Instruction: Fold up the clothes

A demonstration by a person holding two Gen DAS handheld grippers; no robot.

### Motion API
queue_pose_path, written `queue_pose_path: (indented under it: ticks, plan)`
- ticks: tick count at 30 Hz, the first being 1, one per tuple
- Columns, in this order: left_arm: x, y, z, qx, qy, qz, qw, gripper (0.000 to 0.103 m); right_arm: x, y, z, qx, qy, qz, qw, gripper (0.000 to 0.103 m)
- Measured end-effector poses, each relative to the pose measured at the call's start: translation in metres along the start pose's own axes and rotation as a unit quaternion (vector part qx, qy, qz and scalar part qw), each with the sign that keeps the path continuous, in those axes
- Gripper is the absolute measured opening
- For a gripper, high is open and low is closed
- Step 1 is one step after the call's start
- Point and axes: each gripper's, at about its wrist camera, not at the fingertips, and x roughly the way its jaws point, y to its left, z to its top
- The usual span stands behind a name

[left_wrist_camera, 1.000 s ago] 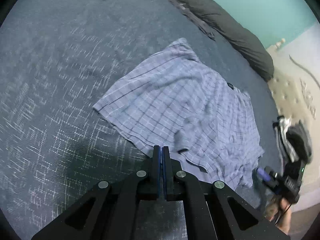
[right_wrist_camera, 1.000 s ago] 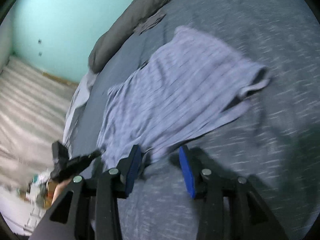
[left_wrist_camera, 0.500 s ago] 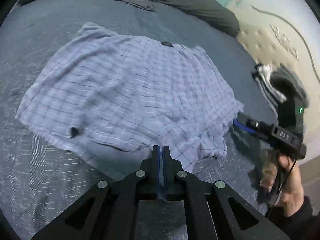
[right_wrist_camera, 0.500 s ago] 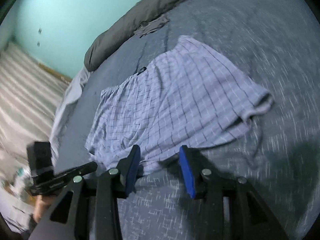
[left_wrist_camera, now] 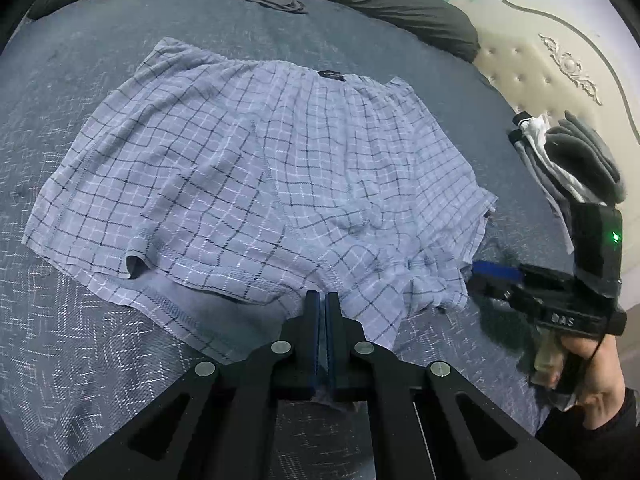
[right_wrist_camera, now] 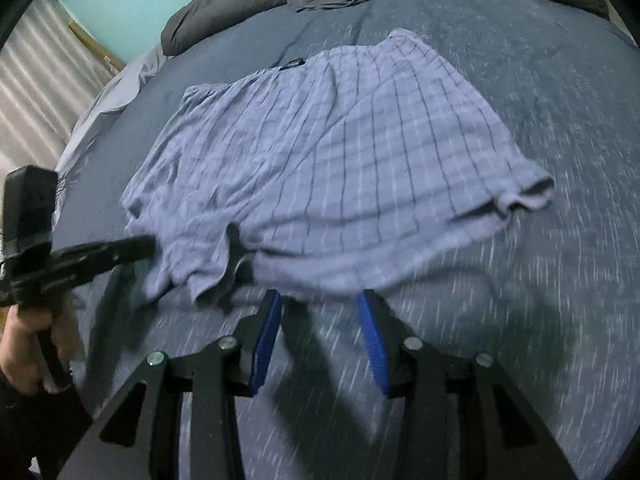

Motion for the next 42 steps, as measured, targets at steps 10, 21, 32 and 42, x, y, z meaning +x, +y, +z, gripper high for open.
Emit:
queue_pose_path:
  ticks: [10,21,32,42]
  plan:
    - [0.002,0.001,0.001,0.001,0.001,0.004,1.0,0.002,-0.011,-0.005,0.024,0.019,-0.059,-0.012,0.998,0.04]
    - [-0.001,0.001,0.001,0.002,-0.002,0.003,1.0,0.002,0.021,0.023,0.003,-0.07,0.006,-0.078,0.994,0.04]
    - [-0.004,0.007,0.0,-0.003,-0.006,0.007,1.0,0.003,0.016,0.025,0.004,-0.064,-0.012,-0.065,0.996,0.04]
    - [-0.003,0.009,-0.001,-0.001,-0.003,0.008,1.0,0.009,0.034,0.044,-0.003,-0.098,0.011,-0.053,0.994,0.04]
